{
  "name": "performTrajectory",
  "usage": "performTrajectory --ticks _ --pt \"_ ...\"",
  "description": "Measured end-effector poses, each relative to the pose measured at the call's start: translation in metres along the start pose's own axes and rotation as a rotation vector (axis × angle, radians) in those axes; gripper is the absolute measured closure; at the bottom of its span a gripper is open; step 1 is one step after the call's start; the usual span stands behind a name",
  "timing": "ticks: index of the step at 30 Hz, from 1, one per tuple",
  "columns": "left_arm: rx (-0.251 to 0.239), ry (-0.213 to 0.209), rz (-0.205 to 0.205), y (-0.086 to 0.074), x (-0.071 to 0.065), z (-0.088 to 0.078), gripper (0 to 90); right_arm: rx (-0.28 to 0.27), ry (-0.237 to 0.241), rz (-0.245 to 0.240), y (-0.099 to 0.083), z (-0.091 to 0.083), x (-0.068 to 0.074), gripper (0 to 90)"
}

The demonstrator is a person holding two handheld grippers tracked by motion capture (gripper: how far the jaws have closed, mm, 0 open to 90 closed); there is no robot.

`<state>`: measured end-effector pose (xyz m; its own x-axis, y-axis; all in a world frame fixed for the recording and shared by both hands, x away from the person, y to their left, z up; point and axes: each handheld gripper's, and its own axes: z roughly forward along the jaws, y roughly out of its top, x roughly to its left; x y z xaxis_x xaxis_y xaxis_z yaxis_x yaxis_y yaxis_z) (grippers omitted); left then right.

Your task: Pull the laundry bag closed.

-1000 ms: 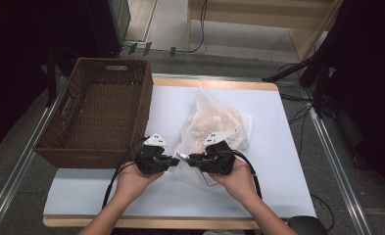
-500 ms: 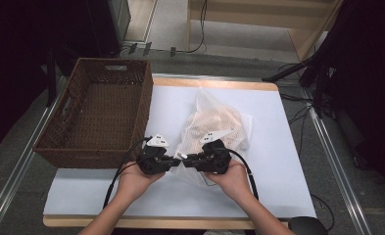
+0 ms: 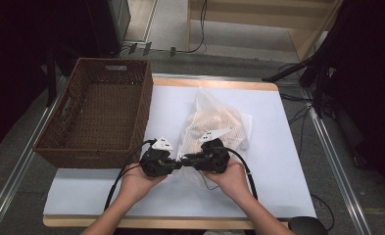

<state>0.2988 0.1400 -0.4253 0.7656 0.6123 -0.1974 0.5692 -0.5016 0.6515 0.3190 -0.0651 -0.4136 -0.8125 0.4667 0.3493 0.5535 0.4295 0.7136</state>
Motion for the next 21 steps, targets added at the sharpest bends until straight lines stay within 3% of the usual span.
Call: performTrajectory --ticks 12,18,21 --pt "0.004 -0.008 -0.002 -0.0006 -0.0013 0.0024 86.4 -0.001 -0.008 0.011 0.0021 0.0000 -0.0030 87.2" --pt "-0.015 -0.011 -0.017 0.0002 0.0032 -0.0014 80.5 0.004 0.007 -0.005 0.0032 -0.0007 0.0007 87.4" --pt "-0.012 -0.029 -0.027 0.0016 0.0048 -0.0013 86.2 0.000 0.005 -0.010 0.0031 -0.0011 0.0053 87.4"
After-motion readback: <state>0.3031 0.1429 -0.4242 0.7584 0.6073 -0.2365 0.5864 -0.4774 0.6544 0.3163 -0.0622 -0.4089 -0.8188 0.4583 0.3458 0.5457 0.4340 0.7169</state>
